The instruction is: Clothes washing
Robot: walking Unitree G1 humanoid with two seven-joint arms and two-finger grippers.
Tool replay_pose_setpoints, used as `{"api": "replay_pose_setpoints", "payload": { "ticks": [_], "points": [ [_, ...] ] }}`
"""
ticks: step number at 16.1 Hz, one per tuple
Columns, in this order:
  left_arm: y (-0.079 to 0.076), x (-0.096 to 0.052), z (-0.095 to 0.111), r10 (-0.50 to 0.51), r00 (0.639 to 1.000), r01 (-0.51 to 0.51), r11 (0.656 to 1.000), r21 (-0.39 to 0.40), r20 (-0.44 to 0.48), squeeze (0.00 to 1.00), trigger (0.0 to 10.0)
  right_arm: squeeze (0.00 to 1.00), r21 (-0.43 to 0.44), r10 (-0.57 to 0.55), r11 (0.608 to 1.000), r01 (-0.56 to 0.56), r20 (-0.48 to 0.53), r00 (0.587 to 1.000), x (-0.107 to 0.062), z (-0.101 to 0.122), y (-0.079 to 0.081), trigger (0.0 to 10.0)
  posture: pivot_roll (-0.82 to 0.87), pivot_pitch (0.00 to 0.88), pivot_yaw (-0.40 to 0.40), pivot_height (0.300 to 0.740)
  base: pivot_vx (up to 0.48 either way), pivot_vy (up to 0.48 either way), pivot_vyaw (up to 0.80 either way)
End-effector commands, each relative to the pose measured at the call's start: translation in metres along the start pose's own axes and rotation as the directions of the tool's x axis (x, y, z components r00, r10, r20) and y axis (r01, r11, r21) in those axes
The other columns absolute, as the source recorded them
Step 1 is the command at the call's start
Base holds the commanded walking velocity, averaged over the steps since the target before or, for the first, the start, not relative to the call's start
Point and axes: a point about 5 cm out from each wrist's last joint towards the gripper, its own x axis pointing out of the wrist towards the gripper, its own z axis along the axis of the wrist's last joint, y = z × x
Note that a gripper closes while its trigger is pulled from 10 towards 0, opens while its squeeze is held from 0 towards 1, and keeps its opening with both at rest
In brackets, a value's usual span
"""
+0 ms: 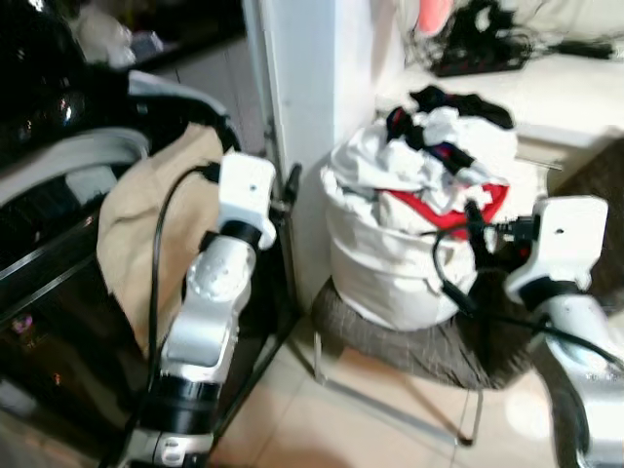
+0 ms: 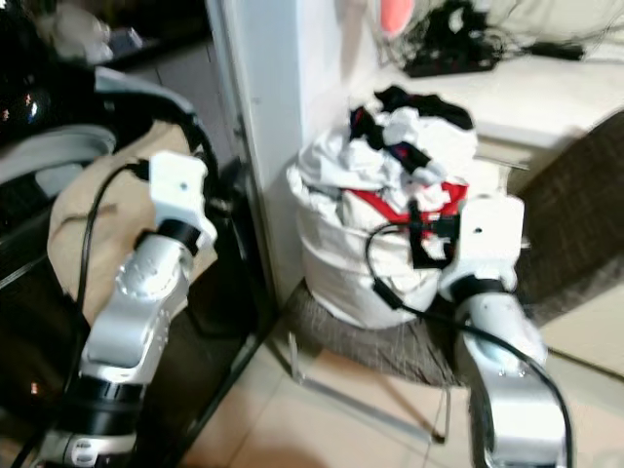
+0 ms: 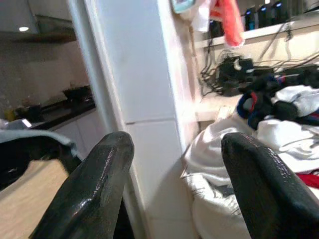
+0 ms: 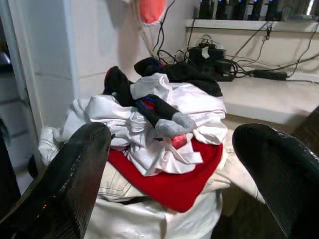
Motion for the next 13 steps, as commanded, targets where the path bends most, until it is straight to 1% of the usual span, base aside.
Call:
{"api": "replay_pose_setpoints", "payload": {
  "ticks": [1, 3, 4, 8, 11, 13],
  "points": [
    [0.004, 0.001, -0.004, 0.004, 1.000, -0.004, 1.000, -0.002, -0.018, 0.00, 10.0, 0.00, -0.018, -0.002, 1.000, 0.002, 0.006, 1.000, 0.002, -0.002, -0.002, 10.0, -0.17, 0.000, 0.070, 0.740, 0.461, 0.000, 0.00],
    [0.006, -0.002, -0.009, 0.016, 0.999, -0.016, 1.000, -0.002, -0.031, 0.00, 10.0, 0.00, -0.018, 0.002, 1.000, -0.002, 0.018, 1.000, 0.004, 0.000, -0.001, 10.0, -0.16, 0.000, 0.071, 0.740, 0.463, 0.000, 0.00],
    [0.007, -0.002, -0.009, 0.020, 0.999, -0.020, 1.000, 0.007, -0.029, 0.00, 10.0, 0.00, -0.032, 0.005, 0.999, -0.004, 0.025, 1.000, 0.005, 0.002, -0.001, 10.0, -0.16, 0.000, 0.070, 0.740, 0.465, 0.000, 0.00],
    [0.014, -0.001, -0.006, 0.045, 0.999, -0.045, 0.999, 0.007, -0.010, 0.00, 10.0, 0.00, -0.040, 0.031, 0.999, -0.028, 0.062, 0.998, 0.010, 0.008, 0.002, 10.0, -0.16, 0.000, 0.064, 0.740, 0.463, 0.000, 0.00],
    [0.015, -0.001, -0.004, 0.045, 0.999, -0.045, 0.999, 0.002, -0.003, 0.00, 10.0, 0.00, -0.046, 0.027, 0.999, -0.024, 0.079, 0.997, 0.013, 0.013, 0.000, 10.0, -0.16, 0.000, 0.063, 0.740, 0.465, 0.000, 0.00],
    [0.012, 0.000, -0.003, 0.035, 0.999, -0.035, 0.999, -0.003, 0.000, 0.00, 10.0, 0.00, -0.050, 0.001, 0.999, 0.002, 0.071, 0.997, 0.012, 0.013, -0.002, 10.0, -0.16, 0.000, 0.069, 0.740, 0.465, 0.000, 0.00]
  ]
}}
